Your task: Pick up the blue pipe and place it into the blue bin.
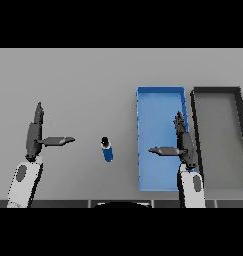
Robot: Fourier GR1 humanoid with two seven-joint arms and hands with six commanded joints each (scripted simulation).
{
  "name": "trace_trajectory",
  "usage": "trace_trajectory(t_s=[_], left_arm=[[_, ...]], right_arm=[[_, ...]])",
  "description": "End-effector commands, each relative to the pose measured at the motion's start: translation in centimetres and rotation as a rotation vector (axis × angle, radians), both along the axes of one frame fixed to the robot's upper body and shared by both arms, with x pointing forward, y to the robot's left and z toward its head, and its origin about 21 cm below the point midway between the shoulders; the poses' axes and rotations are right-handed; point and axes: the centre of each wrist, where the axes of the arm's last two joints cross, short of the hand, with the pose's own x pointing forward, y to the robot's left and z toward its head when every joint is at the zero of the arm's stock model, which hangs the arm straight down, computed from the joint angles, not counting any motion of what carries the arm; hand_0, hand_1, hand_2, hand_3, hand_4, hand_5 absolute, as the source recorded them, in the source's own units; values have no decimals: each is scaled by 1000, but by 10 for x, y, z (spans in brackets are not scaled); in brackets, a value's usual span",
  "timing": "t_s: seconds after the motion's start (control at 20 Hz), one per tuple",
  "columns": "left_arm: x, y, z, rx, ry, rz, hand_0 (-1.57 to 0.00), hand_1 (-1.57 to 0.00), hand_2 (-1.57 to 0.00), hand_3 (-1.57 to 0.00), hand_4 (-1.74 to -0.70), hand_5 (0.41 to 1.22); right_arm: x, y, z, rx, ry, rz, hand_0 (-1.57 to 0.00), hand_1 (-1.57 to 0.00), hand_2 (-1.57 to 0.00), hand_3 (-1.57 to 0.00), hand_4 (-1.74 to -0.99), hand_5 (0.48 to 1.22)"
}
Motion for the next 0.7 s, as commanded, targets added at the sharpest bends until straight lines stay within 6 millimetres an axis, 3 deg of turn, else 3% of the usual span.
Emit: trace_trajectory(t_s=[0.0,0.25,0.3,0.4,0.65], left_arm=[[0,-1,0,0,-6,-1,1,1,1,1,-966,593],[-4,-7,0,4,-8,-5,1,1,1,1,-966,593],[-13,7,-2,78,-15,-122,1,1,1,1,-966,593],[-20,25,-4,152,-5,-236,1,1,1,1,-960,590],[-22,32,-3,152,12,-334,1,1,1,1,-960,593]], right_arm=[[0,-1,0,0,-1,-1,1,1,1,1,-1205,629],[-2,-9,-1,-7,7,-5,1,1,1,1,-1205,629],[-11,-22,6,-148,-88,31,1,1,1,1,-1205,629],[-27,-29,9,-278,-140,79,1,1,1,1,-1197,627],[-31,-27,13,-306,-126,96,1,1,1,1,-1203,625]])
